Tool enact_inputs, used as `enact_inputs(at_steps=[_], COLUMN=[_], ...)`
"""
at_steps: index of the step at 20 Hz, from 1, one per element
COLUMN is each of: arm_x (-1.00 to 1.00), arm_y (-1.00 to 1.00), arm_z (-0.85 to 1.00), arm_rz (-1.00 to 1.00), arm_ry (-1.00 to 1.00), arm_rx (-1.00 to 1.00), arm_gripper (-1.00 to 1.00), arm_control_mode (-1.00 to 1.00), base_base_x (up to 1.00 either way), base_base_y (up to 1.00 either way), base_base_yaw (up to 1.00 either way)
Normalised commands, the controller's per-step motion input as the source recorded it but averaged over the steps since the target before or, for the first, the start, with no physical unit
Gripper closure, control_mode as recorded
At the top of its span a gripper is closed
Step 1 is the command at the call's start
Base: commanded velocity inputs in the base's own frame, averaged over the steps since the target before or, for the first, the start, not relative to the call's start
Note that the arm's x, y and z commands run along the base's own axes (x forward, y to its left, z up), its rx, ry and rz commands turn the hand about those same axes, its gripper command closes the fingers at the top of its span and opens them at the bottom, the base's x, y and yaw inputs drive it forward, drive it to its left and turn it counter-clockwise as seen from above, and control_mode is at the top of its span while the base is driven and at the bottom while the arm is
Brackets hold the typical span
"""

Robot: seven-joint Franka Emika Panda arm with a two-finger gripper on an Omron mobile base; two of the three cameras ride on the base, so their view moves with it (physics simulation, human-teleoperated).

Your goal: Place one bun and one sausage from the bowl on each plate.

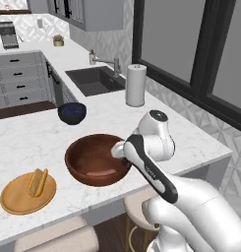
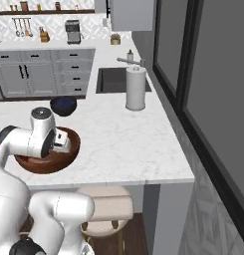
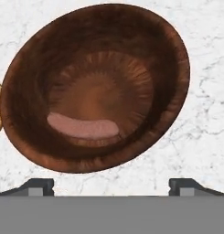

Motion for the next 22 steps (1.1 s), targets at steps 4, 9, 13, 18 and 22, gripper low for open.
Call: enact_inputs(at_steps=[4, 9, 13, 18, 22], arm_x=[0.76, 0.15, 0.0, 0.06, 0.03], arm_y=[1.0, 0.56, 0.01, 0.0, -0.13], arm_z=[0.0, -0.16, -0.54, -0.73, -0.58], arm_rz=[0.25, 0.4, 0.05, 0.16, 0.19], arm_ry=[0.25, 0.34, 0.09, 0.15, 0.06], arm_rx=[-0.19, -0.22, -0.16, -0.13, -0.05], arm_gripper=[-1.0, -1.0, -1.0, -1.0, -1.0], arm_control_mode=[-1.0, -1.0, -1.0, -1.0, -1.0], base_base_x=[0.0, 0.0, 0.0, 0.0, 0.0], base_base_y=[0.0, 0.0, 0.0, 0.0, 0.0], base_base_yaw=[0.0, 0.0, 0.0, 0.0, 0.0])
